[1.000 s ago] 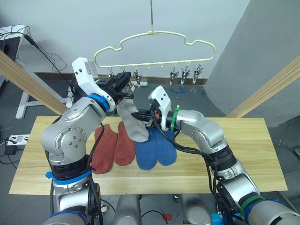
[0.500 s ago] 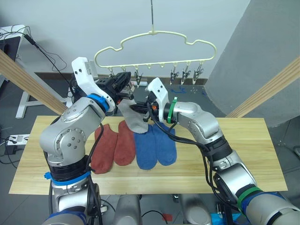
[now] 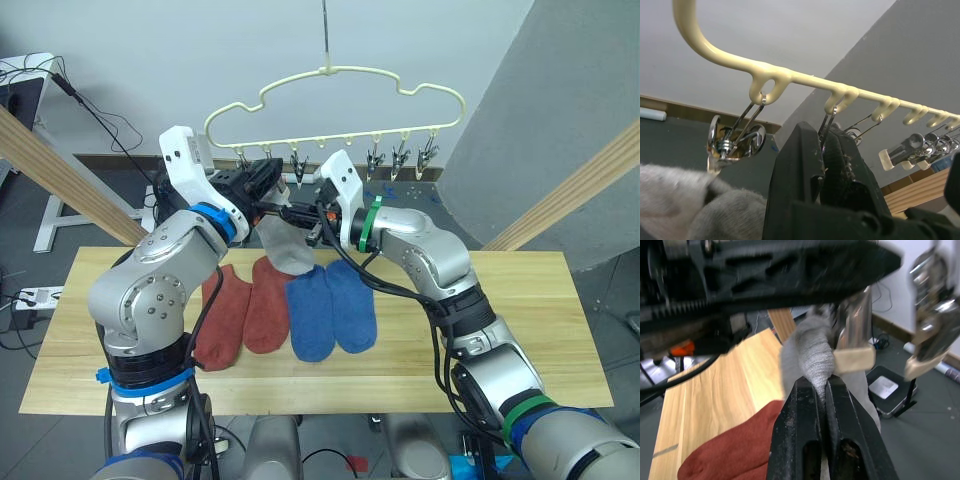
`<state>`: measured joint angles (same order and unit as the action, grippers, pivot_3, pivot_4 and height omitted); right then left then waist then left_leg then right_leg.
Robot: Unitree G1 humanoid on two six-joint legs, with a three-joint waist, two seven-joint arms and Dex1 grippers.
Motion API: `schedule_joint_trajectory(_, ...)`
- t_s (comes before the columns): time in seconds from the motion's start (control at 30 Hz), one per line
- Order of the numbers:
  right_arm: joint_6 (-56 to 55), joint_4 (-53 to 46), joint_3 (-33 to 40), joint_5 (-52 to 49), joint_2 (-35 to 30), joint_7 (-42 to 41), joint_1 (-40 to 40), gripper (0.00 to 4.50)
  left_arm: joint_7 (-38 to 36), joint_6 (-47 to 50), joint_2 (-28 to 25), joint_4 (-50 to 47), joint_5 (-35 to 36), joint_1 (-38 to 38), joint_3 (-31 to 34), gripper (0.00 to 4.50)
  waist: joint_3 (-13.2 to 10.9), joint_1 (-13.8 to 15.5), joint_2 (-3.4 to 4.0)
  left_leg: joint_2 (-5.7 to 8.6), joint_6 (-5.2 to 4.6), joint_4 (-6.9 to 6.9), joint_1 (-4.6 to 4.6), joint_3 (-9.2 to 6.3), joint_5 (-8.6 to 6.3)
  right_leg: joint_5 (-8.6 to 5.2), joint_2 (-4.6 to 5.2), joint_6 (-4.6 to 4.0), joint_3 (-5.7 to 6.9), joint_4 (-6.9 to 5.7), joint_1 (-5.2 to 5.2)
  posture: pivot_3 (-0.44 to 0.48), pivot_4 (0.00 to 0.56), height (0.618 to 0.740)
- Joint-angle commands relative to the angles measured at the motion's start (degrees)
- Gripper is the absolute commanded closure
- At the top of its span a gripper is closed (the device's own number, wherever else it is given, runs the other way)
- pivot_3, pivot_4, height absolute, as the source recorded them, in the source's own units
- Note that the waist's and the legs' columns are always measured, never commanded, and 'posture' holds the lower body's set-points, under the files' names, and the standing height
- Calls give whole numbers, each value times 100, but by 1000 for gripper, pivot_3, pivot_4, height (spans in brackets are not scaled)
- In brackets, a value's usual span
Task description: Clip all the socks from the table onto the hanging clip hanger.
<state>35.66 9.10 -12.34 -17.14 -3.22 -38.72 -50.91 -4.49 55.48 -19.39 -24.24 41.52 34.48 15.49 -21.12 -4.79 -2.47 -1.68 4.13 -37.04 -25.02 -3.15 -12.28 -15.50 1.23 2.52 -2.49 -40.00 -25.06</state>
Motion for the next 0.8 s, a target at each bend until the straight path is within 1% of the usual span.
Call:
schedule_joint_trajectory(0.03,-79,-254,160,-145,110,9,-190,4479,-45,-90,-67,-228,6,-4,-27,4482,0,0,0,0,0,0,0,0,0,0,0,0,0,0,0,-83,308,740)
schedule_joint_trajectory(0.5,-82,-263,131,-125,100,-50,-163,4479,-48,-98,-43,-219,97,-34,25,4482,0,0,0,0,0,0,0,0,0,0,0,0,0,0,-1,-82,308,740)
schedule_joint_trajectory(0.57,-74,-270,123,-123,96,-56,-155,4500,-41,-87,-45,-214,110,-40,41,3784,0,0,0,0,0,0,0,0,0,0,0,0,0,0,0,-82,308,740)
schedule_joint_trajectory(0.6,-70,-277,120,-127,93,-65,-150,4500,-44,-81,-50,-211,117,-40,39,3595,0,0,0,0,0,0,0,0,0,0,0,0,0,0,0,-82,307,740)
schedule_joint_trajectory(0.73,-56,-323,105,-135,85,-88,-131,4500,-45,-37,-86,-233,111,-61,2,2273,0,0,0,0,0,0,0,0,0,0,0,0,0,0,-1,-82,307,740)
schedule_joint_trajectory(0.77,-40,-362,95,-154,81,-111,-117,4500,-49,-30,-92,-244,107,-75,-12,2023,0,0,0,0,0,0,0,0,0,0,0,0,0,0,-1,-81,307,740)
schedule_joint_trajectory(0.8,-29,-390,88,-167,79,-129,-106,4500,-52,-25,-95,-252,104,-85,-22,2023,0,0,0,0,1,0,0,0,0,0,0,0,0,-1,0,-81,307,740)
